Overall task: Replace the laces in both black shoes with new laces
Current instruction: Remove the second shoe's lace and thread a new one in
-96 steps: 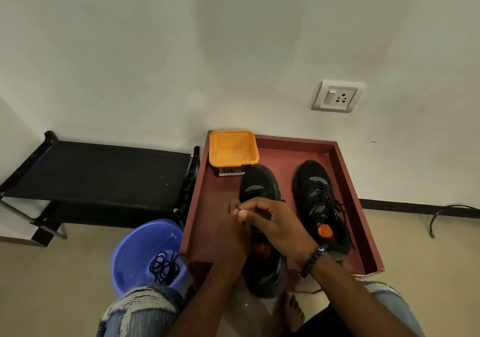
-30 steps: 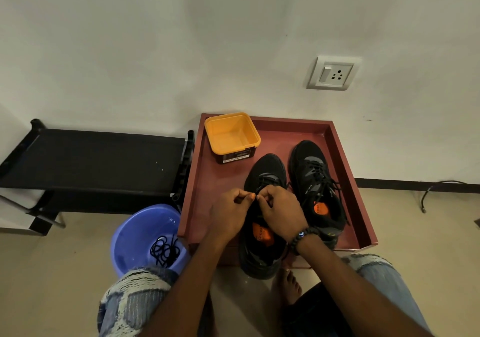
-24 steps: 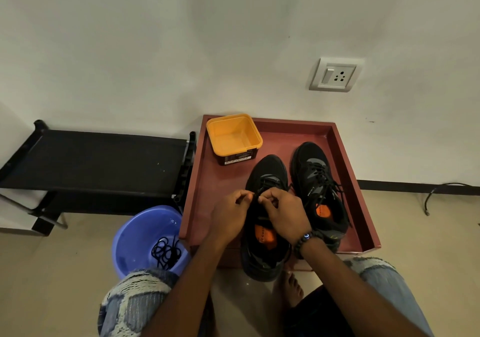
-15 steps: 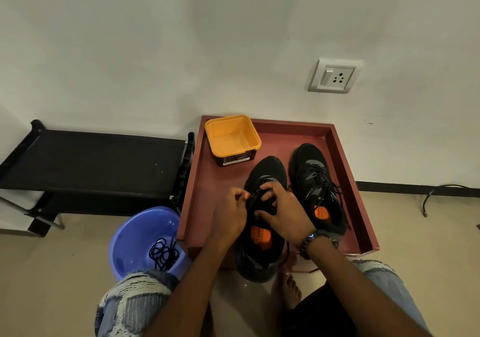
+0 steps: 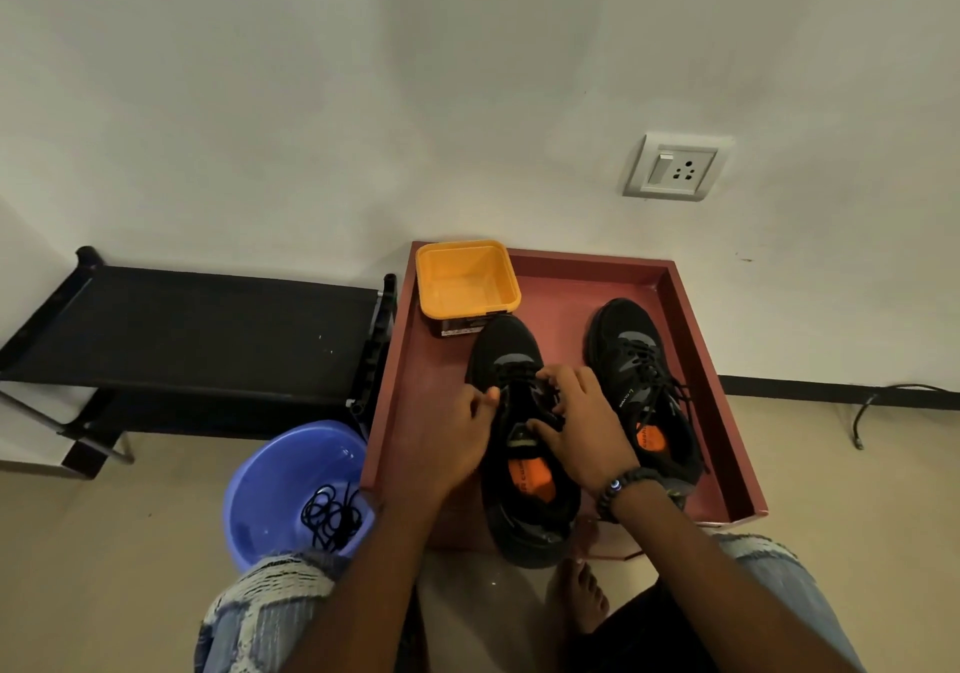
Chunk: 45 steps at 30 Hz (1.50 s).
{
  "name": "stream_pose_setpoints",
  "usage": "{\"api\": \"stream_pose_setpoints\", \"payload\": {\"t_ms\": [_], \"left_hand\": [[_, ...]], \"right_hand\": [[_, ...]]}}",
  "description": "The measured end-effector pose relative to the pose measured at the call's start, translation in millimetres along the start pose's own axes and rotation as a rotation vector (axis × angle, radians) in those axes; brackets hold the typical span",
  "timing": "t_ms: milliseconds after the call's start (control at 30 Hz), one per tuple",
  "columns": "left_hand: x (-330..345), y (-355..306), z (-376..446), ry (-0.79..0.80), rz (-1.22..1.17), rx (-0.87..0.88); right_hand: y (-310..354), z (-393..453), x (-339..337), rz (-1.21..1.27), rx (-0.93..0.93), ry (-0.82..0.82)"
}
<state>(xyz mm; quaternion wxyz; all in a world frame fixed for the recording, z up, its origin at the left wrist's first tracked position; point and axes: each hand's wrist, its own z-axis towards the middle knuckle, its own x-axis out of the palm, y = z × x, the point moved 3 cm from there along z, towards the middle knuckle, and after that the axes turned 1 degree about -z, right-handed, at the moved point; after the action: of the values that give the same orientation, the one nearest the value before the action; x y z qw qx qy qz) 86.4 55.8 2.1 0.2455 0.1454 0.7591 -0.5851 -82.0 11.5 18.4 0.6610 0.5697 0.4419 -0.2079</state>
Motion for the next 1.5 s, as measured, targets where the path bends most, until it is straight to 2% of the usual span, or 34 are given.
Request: {"api": "stream_pose_setpoints", "payload": {"t_ms": [133, 233, 333, 433, 500, 567, 700, 733, 800, 900, 1067, 1167, 1267, 1367, 1500], "left_hand": [[5, -9, -2, 0.151, -0.041, 0.055], [-5, -15, -4, 0.086, -0.258, 0.002], [-32, -14, -8, -0.172, -0.55, -0.179], [-68, 2, -19, -0.532, -1.044, -0.409], [-81, 12, -25, -0.692, -1.137, -0.505], [-80, 12, -27, -0.645, -1.03, -0.529], [-48, -5, -14, -0.31, -0.6, -0.335], [-38, -11, -12, -0.234, -0.579, -0.285], [-22, -20, -12, -0.123, -0.703, -0.255], [-19, -27, -10, -0.125, -0.96, -0.273], [-36, -36, -14, -0.163, -1.057, -0.116], [-42, -34, -18, -0.162, -0.933, -0.029], [-50, -26, -14, -0.242, -0.868, 0.004], [-52, -23, -14, -0.248, -0.918, -0.064], [-34, -26, -14, -0.082, -0.892, -0.1]], "right_hand": [[-6, 0, -5, -0.024, 0.06, -0.055], [-9, -1, -5, -0.044, 0.119, -0.084], [-9, 1, -3, -0.058, 0.14, -0.098], [-10, -1, -3, -0.058, 0.143, -0.113], [-10, -2, -3, -0.061, 0.146, -0.111], [-9, -2, -2, -0.043, 0.142, -0.098], [-1, -3, -1, -0.018, 0.104, -0.009], [2, -4, -2, -0.026, 0.085, 0.014], [7, -7, -5, -0.021, 0.029, 0.014], [18, -12, -12, 0.026, -0.05, -0.063], [56, -6, -13, 0.04, -0.203, -0.106], [83, 2, -12, 0.065, -0.3, -0.069], [97, 11, -11, 0.06, -0.388, 0.012], [97, 19, -20, 0.068, -0.349, 0.02], [104, 28, -50, 0.298, -0.209, 0.038]]}}
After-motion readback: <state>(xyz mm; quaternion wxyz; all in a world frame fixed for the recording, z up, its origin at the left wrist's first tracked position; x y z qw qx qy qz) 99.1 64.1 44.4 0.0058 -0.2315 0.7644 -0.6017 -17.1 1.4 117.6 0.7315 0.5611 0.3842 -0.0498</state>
